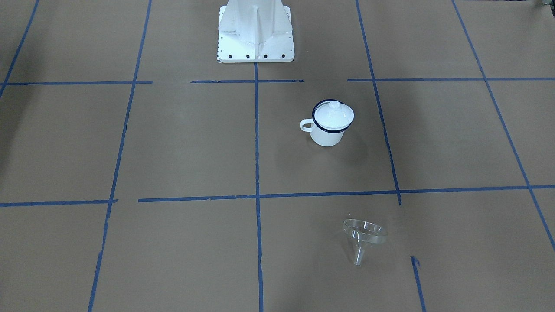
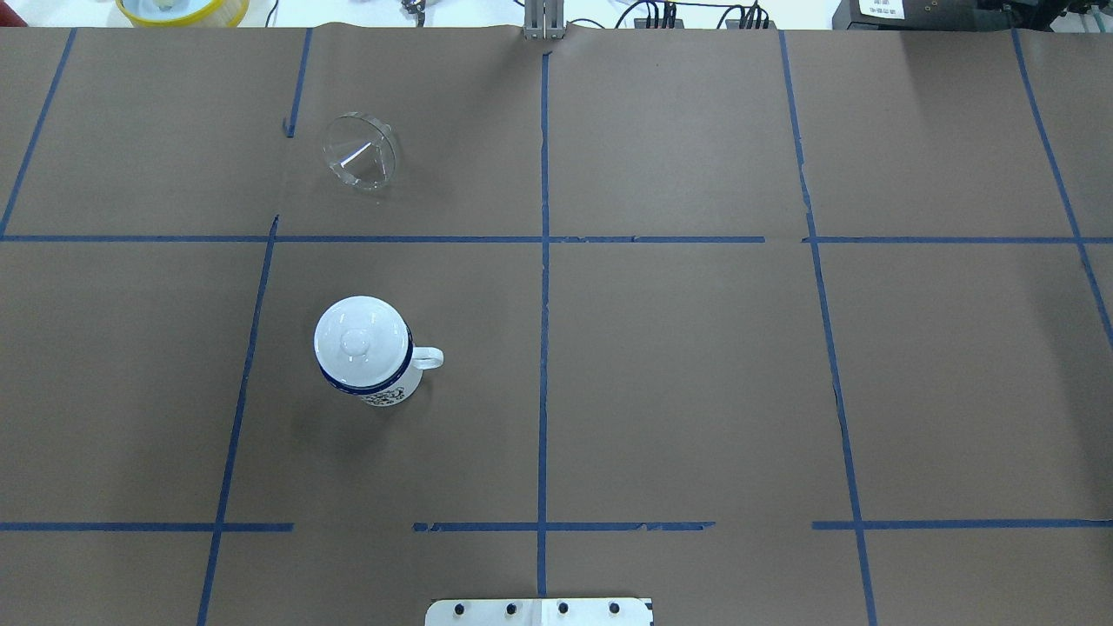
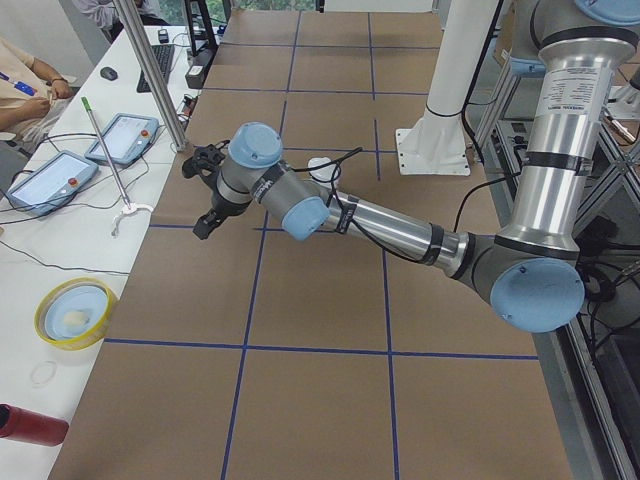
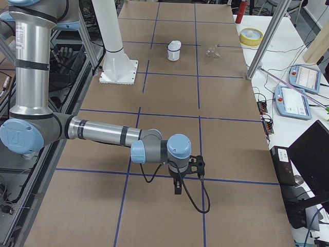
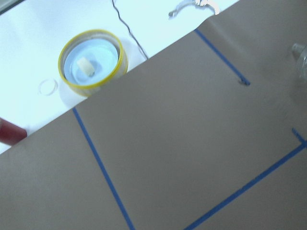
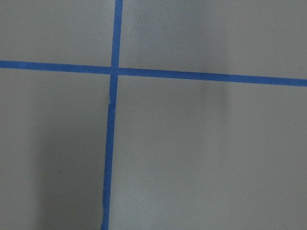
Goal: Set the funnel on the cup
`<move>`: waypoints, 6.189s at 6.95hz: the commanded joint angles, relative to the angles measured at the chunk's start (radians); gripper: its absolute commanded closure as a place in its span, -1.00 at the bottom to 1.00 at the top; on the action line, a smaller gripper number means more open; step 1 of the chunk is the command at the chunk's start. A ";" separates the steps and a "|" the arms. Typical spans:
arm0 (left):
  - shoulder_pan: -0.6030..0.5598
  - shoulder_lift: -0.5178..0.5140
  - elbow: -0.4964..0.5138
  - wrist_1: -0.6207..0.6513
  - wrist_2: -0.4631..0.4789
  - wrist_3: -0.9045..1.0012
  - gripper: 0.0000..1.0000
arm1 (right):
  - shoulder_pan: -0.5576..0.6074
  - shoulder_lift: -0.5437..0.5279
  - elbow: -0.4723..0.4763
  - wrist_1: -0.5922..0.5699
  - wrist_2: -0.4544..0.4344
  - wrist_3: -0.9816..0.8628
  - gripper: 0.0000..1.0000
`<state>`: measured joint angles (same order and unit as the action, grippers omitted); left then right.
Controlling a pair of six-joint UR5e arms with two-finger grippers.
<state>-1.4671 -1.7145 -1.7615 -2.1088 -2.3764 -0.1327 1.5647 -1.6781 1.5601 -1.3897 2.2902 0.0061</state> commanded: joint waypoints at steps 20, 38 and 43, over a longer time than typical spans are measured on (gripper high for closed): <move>0.975 -0.281 -0.302 0.658 0.668 -1.137 -0.57 | 0.000 0.000 0.000 0.000 0.000 0.000 -1.00; 0.877 -0.188 -0.454 0.665 0.652 -0.876 1.00 | 0.000 0.000 0.000 0.000 0.000 0.000 -1.00; 0.919 0.142 -0.424 0.350 0.595 -0.732 1.00 | 0.000 0.000 0.000 0.000 0.000 0.000 -1.00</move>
<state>-0.5725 -1.6067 -2.2441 -1.6557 -1.7789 -0.8557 1.5647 -1.6782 1.5601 -1.3898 2.2902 0.0061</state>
